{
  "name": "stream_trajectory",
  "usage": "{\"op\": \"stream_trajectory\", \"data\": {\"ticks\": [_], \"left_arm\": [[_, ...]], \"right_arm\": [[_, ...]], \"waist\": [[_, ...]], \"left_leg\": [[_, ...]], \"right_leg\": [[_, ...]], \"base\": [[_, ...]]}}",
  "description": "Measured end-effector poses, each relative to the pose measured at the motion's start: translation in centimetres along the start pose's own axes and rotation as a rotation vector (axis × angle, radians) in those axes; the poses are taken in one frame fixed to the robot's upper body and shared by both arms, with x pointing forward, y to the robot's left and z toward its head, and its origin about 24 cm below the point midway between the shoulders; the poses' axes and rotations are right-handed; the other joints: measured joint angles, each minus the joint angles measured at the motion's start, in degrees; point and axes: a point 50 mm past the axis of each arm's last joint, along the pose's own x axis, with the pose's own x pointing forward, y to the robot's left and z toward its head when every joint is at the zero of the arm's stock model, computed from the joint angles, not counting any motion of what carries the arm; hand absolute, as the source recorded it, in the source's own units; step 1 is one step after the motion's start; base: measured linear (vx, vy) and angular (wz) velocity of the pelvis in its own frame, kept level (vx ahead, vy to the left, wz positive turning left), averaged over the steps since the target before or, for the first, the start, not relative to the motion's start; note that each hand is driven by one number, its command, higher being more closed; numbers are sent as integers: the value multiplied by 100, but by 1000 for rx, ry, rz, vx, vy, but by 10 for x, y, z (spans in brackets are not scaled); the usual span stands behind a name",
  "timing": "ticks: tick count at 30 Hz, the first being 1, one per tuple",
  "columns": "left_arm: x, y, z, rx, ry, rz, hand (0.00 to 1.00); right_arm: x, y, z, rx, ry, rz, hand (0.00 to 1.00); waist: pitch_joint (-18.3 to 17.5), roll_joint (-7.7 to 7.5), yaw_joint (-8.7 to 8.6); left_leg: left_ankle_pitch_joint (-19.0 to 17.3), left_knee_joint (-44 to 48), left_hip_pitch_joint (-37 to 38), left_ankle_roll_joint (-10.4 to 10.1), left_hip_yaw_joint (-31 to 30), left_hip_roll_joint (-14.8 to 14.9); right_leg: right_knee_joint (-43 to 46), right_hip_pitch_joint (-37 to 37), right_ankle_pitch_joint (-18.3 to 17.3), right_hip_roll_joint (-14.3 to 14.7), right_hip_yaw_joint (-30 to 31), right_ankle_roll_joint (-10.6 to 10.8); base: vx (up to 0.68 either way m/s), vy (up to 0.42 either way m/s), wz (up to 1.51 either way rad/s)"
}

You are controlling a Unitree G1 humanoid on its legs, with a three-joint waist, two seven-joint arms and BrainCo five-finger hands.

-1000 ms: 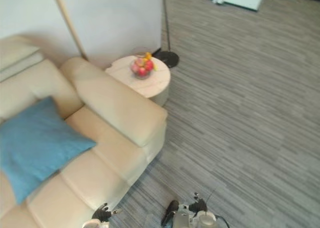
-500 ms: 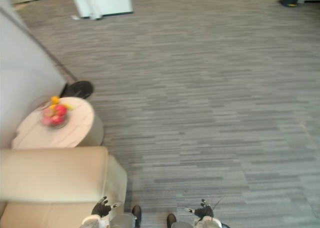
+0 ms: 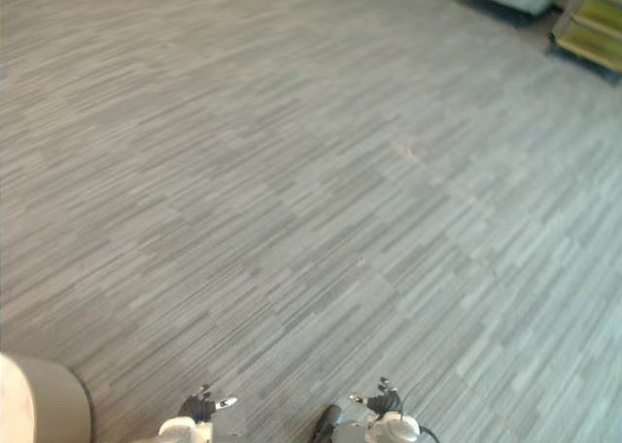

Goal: Pick up cushions and gather them together orderly.

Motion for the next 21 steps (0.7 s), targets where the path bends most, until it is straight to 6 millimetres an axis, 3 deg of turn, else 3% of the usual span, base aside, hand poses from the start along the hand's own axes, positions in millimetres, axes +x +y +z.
{"op": "stream_trajectory", "data": {"ticks": [1, 2, 3, 4, 5, 7, 8, 10, 11, 12, 13, 14, 15, 17, 18, 19, 20, 21], "left_arm": [[0, 0, 0, 8, -1, -2, 0], [0, 0, 0, 12, -4, -1, 0], [1, 8, 5, 23, -24, 18, 0], [1, 7, 7, 21, -32, 18, 0], [1, 1, 12, 4, -50, 6, 0], [1, 1, 12, 6, -50, 4, 0], [1, 0, 12, 7, -50, 3, 0], [2, -1, 15, 11, -61, -4, 0], [3, -3, 21, 14, -82, -6, 0], [3, -4, 21, 14, -83, -9, 0], [3, -8, 20, -2, -78, -15, 0], [3, -3, 21, 12, -79, -2, 0], [3, -3, 20, 15, -76, -2, 0], [3, 0, 18, 14, -66, 4, 0], [3, 2, 17, 7, -59, 10, 0], [3, 3, 15, -9, -51, 18, 0], [2, 4, 11, -18, -39, 25, 0], [2, 3, 9, -17, -35, 20, 0]], "right_arm": [[-2, -4, -6, 8, 13, -10, 0], [-2, -4, -8, 15, 17, -13, 0], [-3, 4, -9, 31, 17, 10, 0], [-3, 4, -9, 40, 15, 9, 0], [-3, -4, -9, 55, 12, -12, 0], [-3, -8, -5, 63, -8, -25, 0], [-3, -9, -4, 86, -9, -34, 0], [-1, -12, -1, 135, -12, -58, 0], [-2, -15, -2, 160, -9, -75, 0], [-2, -16, -3, 160, -4, -80, 0], [-3, -18, -6, 157, 3, -88, 0], [-4, -9, -11, 159, 19, -68, 0], [-4, -8, -9, 157, 13, -65, 0], [-3, -6, -9, 168, 14, -66, 0], [-4, -3, -9, 175, 13, -61, 0], [-4, -1, -9, 177, 9, -56, 0], [-4, 5, -8, 180, 5, -41, 0], [-5, 5, -11, 179, 10, -41, 0]], "waist": [[-18, 97, -33], [-52, -13, -25], [-61, -141, -9], [-50, -146, -18], [50, 133, 30], [57, 189, 66], [-2, 163, 42], [63, 125, 30], [91, 91, 46], [94, 115, 46], [85, 197, 82], [3, 76, 75], [-7, 61, 53], [-30, -12, 77], [-17, -60, 82], [-20, -67, 128], [-15, -92, 231], [-84, -53, 203]], "left_leg": [[582, -4, -89, 16, -39, 137], [285, 596, -233, -156, -14, 241], [-62, 2015, -761, -234, -57, 460], [-122, 2574, -946, -173, -87, 598], [23, 4345, -1459, -41, -304, 1076], [408, 5262, -1826, 60, -662, 1137], [-105, 5242, -1961, 83, -893, 875], [-632, 4428, -2254, 282, -1058, 438], [-527, 3353, -2448, 272, -1154, 170], [-347, 2748, -2498, 207, -1317, 61], [329, 2177, -2410, 104, -1569, -23], [190, 1929, -2154, 38, -1304, -137], [123, 1889, -2099, -2, -1268, -147], [-38, 2177, -1954, 347, -1154, -136], [-44, 2250, -1846, 357, -1047, -128], [-41, 2445, -1668, 359, -906, -65], [-73, 2890, -1664, 443, -790, -20], [-256, 2452, -1446, 448, -895, -50]], "right_leg": [[15, 100, -44, 92, 22, 63], [-8, 140, -182, 99, 117, 243], [-273, 360, -344, 96, 231, 403], [-337, 443, -361, 157, 291, 353], [-464, 724, -380, 462, 627, 332], [-522, 950, -415, 512, 942, 330], [-539, 1024, -462, 396, 1281, 312], [-521, 1038, -472, 110, 1648, 338], [-479, 1045, -561, -109, 1907, 517], [-461, 1049, -642, -152, 2019, 656], [-426, 1091, -747, -175, 2252, 938], [-508, 1151, -622, -309, 2506, 983], [-530, 1129, -521, -240, 2610, 965], [-477, 1150, -354, -213, 2795, 862], [-356, 1174, -301, -252, 2954, 852], [22, 1139, -213, -300, 3156, 895], [1016, 824, -134, -313, 3384, 1005], [1571, 575, -99, -340, 3379, 1282]], "base": [[59, -1, -28], [155, -30, -39], [123, -45, -42], [174, -18, -77], [117, 46, -73], [221, 175, -105], [334, 274, -118], [354, 292, -123], [299, 265, -114], [293, 294, -103], [349, 274, -77], [374, 236, -68], [399, 129, -56], [387, 79, -65], [409, 104, -77], [434, 137, -92], [393, 121, -103], [303, 79, -109]]}}
